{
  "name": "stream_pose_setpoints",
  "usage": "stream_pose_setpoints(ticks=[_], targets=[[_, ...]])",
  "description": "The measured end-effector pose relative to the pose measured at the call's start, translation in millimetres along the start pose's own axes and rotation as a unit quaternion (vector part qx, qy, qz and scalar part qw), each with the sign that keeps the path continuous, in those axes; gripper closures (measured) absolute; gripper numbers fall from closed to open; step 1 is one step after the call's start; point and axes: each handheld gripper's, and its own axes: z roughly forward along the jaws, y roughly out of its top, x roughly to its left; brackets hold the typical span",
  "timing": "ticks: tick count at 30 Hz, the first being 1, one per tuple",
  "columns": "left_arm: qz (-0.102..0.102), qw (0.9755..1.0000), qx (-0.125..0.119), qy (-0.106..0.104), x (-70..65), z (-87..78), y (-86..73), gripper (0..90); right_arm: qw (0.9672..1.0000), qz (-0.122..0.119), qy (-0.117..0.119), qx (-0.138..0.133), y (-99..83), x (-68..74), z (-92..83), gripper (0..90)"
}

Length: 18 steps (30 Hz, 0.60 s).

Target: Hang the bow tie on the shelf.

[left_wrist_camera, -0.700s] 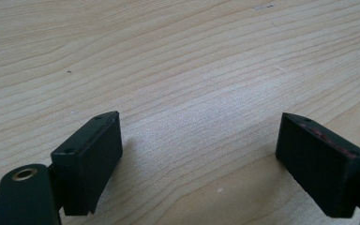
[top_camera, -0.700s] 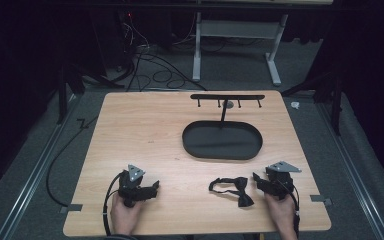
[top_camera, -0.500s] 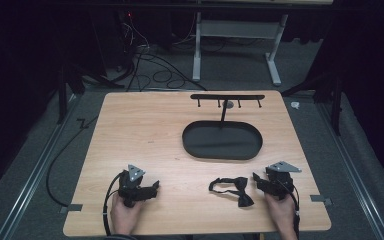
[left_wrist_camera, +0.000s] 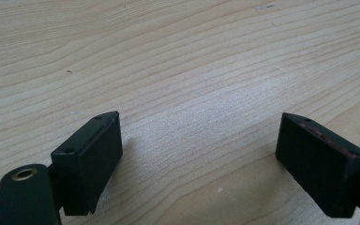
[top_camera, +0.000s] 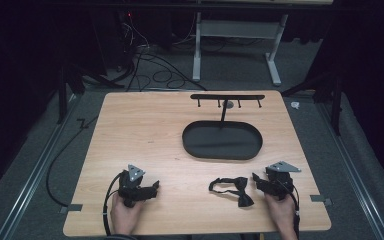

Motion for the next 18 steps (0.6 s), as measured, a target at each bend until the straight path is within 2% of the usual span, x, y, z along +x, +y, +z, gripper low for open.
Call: stream_pose_setpoints(ticks=[18], targets=[[0.0,1.0,0.001,0.0,-0.1,-0.1,0.1,15.3,1.0,0.0,0.0,0.0,0.0,0.4,0.0,40.9]])
